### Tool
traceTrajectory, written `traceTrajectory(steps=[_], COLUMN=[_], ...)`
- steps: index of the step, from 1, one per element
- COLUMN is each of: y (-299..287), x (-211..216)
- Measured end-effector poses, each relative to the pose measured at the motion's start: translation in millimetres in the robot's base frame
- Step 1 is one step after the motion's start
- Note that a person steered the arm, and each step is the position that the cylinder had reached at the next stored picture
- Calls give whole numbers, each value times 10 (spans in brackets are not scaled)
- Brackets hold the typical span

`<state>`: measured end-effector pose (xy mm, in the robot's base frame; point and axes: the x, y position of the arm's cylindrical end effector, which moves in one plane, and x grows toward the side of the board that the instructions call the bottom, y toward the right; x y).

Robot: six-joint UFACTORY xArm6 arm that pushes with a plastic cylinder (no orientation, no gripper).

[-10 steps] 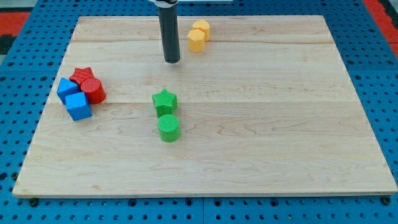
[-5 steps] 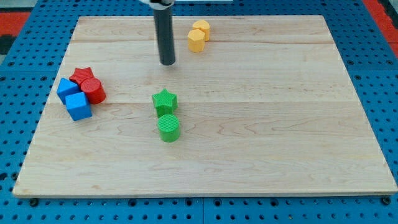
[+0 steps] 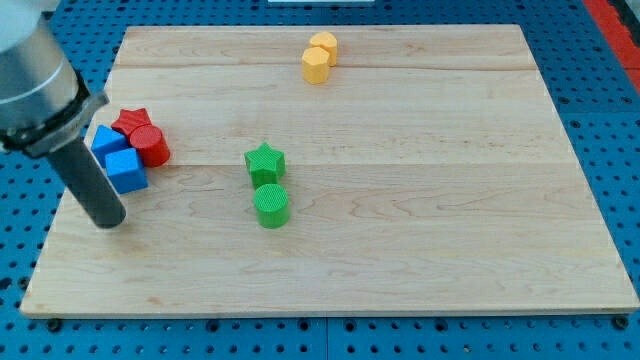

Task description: Move the blue cube left to the yellow hexagon

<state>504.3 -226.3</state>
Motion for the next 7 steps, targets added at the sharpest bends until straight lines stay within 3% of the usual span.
traceTrajectory(steps=[1, 2, 3, 5, 6, 7], y=[-139, -669, -770, -781, -327, -289], x=[-320, -386, -408, -788, -861, -555])
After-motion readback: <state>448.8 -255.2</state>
